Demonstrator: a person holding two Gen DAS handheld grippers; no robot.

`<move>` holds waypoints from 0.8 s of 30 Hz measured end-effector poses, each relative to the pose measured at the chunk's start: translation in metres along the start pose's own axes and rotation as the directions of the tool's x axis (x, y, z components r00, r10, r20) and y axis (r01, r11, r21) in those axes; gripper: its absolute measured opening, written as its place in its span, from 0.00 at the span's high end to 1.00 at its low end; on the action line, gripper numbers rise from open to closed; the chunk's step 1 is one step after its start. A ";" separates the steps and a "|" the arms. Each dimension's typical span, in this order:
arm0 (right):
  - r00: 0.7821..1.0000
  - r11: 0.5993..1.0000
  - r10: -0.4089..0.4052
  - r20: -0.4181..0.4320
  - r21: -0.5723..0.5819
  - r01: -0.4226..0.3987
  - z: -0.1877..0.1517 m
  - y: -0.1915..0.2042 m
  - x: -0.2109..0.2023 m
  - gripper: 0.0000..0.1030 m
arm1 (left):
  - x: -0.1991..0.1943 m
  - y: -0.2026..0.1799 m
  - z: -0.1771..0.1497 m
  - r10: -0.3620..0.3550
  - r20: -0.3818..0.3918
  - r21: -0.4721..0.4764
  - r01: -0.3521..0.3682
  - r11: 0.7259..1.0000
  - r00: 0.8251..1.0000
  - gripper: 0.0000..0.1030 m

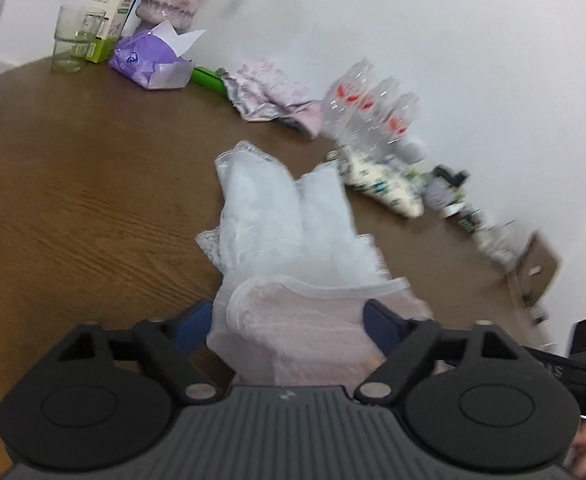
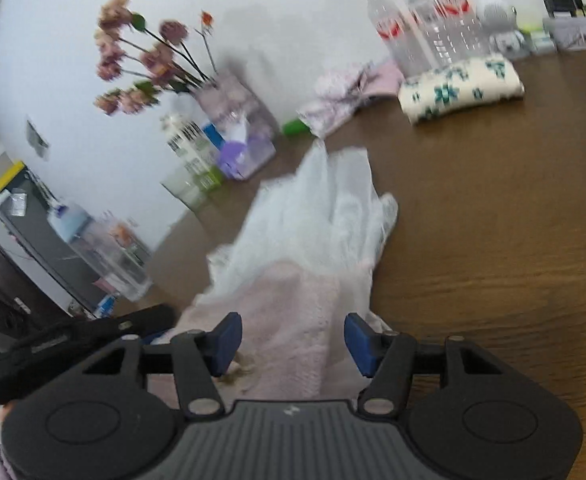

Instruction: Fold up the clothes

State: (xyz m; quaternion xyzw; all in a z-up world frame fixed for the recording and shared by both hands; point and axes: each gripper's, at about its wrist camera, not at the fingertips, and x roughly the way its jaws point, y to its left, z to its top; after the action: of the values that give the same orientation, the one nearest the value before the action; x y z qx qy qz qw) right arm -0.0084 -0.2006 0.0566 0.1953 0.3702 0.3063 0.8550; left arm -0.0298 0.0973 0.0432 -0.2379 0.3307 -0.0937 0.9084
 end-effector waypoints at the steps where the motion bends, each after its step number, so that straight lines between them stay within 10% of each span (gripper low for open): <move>1: 1.000 1.000 0.003 -0.004 0.026 -0.003 -0.001 -0.003 0.007 0.56 | 0.007 0.000 0.000 0.004 -0.008 -0.005 -0.004 1.000 1.000 0.64; 3: 1.000 0.995 0.030 0.002 0.090 -0.030 -0.002 -0.010 0.016 0.90 | 0.021 -0.001 0.000 0.013 -0.023 -0.015 -0.013 1.000 1.000 0.82; 8: 0.974 0.957 0.217 0.066 0.185 -0.225 0.003 -0.022 0.013 0.93 | 0.023 0.026 0.008 -0.269 0.044 -0.191 0.273 0.943 0.962 0.88; 10: 0.989 0.961 0.139 0.043 0.234 -0.145 0.005 -0.031 0.024 0.93 | 0.042 0.044 0.009 -0.191 0.013 -0.263 0.188 0.946 0.981 0.88; 14: 0.996 0.950 0.089 0.021 0.298 -0.091 0.003 -0.042 0.029 0.80 | 0.051 0.063 0.002 -0.180 0.009 -0.328 0.173 0.929 0.984 0.86; 17: 0.998 0.979 0.045 0.042 0.196 -0.053 0.007 -0.026 0.009 0.66 | 0.036 0.060 0.003 -0.140 0.049 -0.319 0.149 0.936 0.989 0.64; 19: 0.997 0.997 -0.018 0.079 0.074 0.012 0.008 -0.013 -0.011 0.66 | 0.015 0.048 0.006 -0.135 0.083 -0.221 0.150 0.964 0.987 0.63; 23: 0.990 0.993 -0.094 0.103 -0.057 0.100 0.000 0.008 -0.028 0.17 | 0.008 0.005 -0.005 -0.013 0.085 0.035 0.010 0.999 0.996 0.59; 24: 0.991 0.992 -0.100 0.093 -0.068 0.106 -0.004 0.011 -0.027 0.17 | 0.007 -0.006 -0.008 0.018 0.090 0.100 -0.027 0.995 0.996 0.60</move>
State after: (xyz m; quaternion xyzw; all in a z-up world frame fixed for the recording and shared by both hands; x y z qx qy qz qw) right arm -0.0300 -0.2099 0.0745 0.1580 0.3298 0.2662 0.8919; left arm -0.0297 0.0870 0.0373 -0.1921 0.2873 -0.0894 0.9341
